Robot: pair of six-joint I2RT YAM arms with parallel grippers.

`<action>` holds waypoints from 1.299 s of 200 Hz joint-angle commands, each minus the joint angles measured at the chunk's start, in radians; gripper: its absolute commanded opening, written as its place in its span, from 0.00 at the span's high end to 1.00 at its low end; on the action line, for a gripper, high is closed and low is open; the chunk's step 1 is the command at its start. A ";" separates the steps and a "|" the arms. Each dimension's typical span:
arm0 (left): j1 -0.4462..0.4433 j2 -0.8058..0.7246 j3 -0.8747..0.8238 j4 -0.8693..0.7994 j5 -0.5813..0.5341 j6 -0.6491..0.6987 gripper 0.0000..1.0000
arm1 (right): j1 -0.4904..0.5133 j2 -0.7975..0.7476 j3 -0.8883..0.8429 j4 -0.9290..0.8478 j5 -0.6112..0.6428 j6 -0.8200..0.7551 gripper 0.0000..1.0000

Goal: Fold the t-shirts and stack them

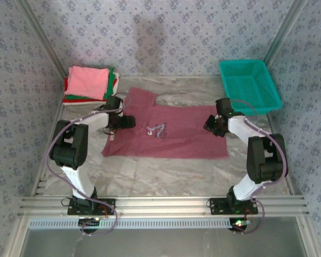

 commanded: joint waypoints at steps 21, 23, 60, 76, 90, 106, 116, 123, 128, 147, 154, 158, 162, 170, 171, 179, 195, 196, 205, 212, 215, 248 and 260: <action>-0.008 0.078 0.102 -0.011 -0.020 0.028 0.21 | -0.003 0.060 0.042 -0.078 0.029 -0.044 0.64; -0.008 0.080 0.103 -0.013 -0.024 0.028 0.21 | -0.005 0.059 0.043 -0.084 0.029 -0.045 0.64; 0.003 0.091 0.069 0.028 -0.041 0.010 0.26 | -0.035 0.052 0.061 -0.095 0.060 -0.103 0.61; 0.011 0.104 0.068 0.021 -0.054 -0.005 0.27 | -0.036 0.077 0.073 -0.106 0.051 -0.112 0.63; 0.019 0.101 0.057 0.018 -0.055 -0.029 0.26 | -0.037 0.095 0.062 -0.089 0.043 -0.105 0.63; 0.023 0.073 0.013 0.016 -0.059 -0.060 0.25 | -0.037 0.111 0.041 -0.066 0.020 -0.092 0.62; 0.023 0.045 -0.026 0.014 -0.056 -0.083 0.25 | -0.037 0.110 0.023 -0.057 0.006 -0.080 0.62; 0.021 0.022 -0.060 0.015 -0.049 -0.100 0.25 | -0.037 0.105 0.007 -0.049 -0.002 -0.071 0.62; 0.020 0.003 -0.086 0.020 -0.046 -0.109 0.25 | -0.035 0.098 -0.009 -0.041 -0.006 -0.066 0.62; 0.015 -0.081 -0.178 0.020 -0.051 -0.131 0.25 | -0.034 0.080 -0.044 -0.033 -0.004 -0.061 0.62; 0.015 -0.111 -0.195 0.009 -0.064 -0.130 0.25 | -0.034 0.078 -0.047 -0.034 -0.004 -0.067 0.63; 0.015 -0.129 -0.199 0.000 -0.076 -0.128 0.25 | -0.034 0.077 -0.048 -0.032 -0.004 -0.069 0.63; 0.013 -0.145 -0.197 -0.011 -0.087 -0.123 0.25 | -0.034 0.076 -0.048 -0.028 -0.004 -0.072 0.63; 0.014 -0.173 -0.183 -0.034 -0.108 -0.110 0.25 | -0.035 0.078 -0.040 -0.026 -0.003 -0.077 0.63; 0.015 -0.177 -0.181 -0.037 -0.111 -0.108 0.25 | -0.035 0.078 -0.039 -0.027 -0.004 -0.077 0.63; 0.015 -0.197 -0.149 -0.061 -0.129 -0.090 0.24 | -0.034 0.083 -0.020 -0.031 -0.006 -0.080 0.63; 0.019 -0.205 -0.047 -0.099 -0.148 -0.040 0.23 | -0.031 0.082 0.026 -0.042 -0.018 -0.083 0.62; 0.019 -0.204 -0.041 -0.101 -0.149 -0.036 0.23 | -0.031 0.082 0.031 -0.043 -0.018 -0.083 0.63; 0.025 -0.190 0.031 -0.115 -0.152 -0.002 0.23 | -0.026 0.077 0.065 -0.054 -0.023 -0.085 0.62; 0.032 -0.170 0.088 -0.131 -0.157 0.018 0.23 | -0.023 0.072 0.091 -0.058 -0.028 -0.087 0.62; 0.035 -0.158 0.114 -0.137 -0.159 0.026 0.23 | -0.021 0.068 0.102 -0.057 -0.031 -0.089 0.61; 0.079 0.047 0.410 -0.197 -0.120 0.110 0.22 | -0.013 0.067 0.197 -0.033 -0.059 -0.112 0.60; 0.082 0.135 0.523 -0.229 -0.115 0.140 0.22 | -0.008 0.067 0.198 -0.006 -0.091 -0.131 0.59</action>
